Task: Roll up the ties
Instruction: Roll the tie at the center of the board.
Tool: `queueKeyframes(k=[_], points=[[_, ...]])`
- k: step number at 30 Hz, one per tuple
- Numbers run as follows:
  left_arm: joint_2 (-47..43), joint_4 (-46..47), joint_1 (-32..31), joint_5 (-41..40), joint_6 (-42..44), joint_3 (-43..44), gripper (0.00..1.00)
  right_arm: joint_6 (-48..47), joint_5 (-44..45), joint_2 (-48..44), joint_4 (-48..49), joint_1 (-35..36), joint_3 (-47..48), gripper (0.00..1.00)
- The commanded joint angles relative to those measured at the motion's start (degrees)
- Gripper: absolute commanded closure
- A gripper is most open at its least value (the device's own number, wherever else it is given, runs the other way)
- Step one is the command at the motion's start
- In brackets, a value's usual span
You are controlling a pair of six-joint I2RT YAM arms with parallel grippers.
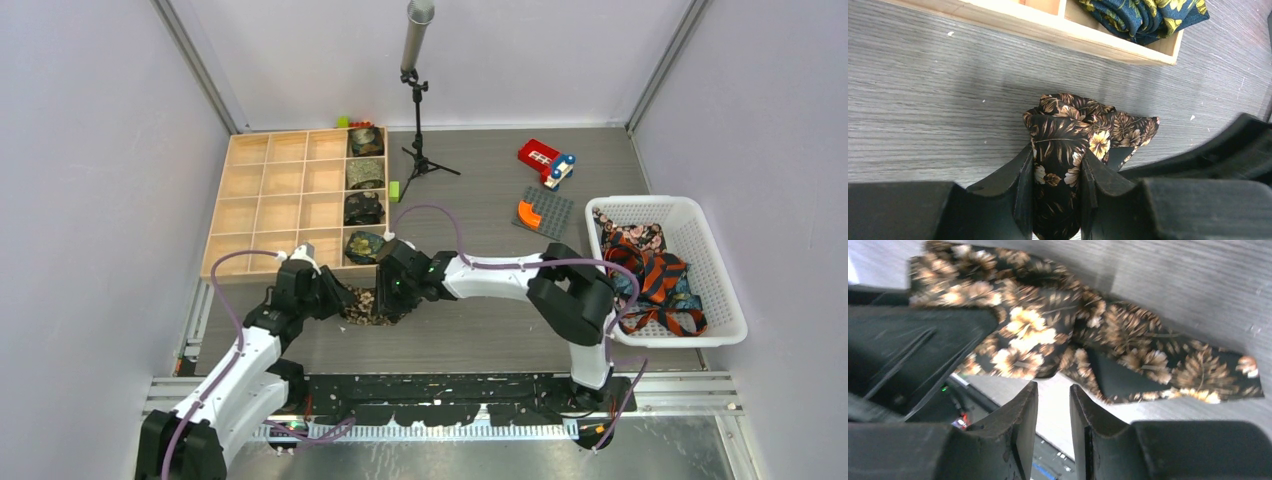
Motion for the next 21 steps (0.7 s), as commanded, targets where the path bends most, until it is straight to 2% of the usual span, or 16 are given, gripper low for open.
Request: queueKeyframes(k=[1, 13, 21], points=[[-1.74, 0.74, -0.14, -0.16, -0.97, -0.07, 0.96, -0.18, 1.33, 5.03, 3.54, -0.3, 0.83, 0.66], [-4.62, -2.49, -0.13, -0.4, -0.14, 0.4, 0.96, -3.27, 2.97, 8.26, 3.85, -4.48, -0.75, 0.74], [-4.59, -4.05, -0.17, -2.78, 0.08, 1.28, 0.99, -4.98, 4.13, 1.38, -0.72, -5.11, -0.94, 0.73]])
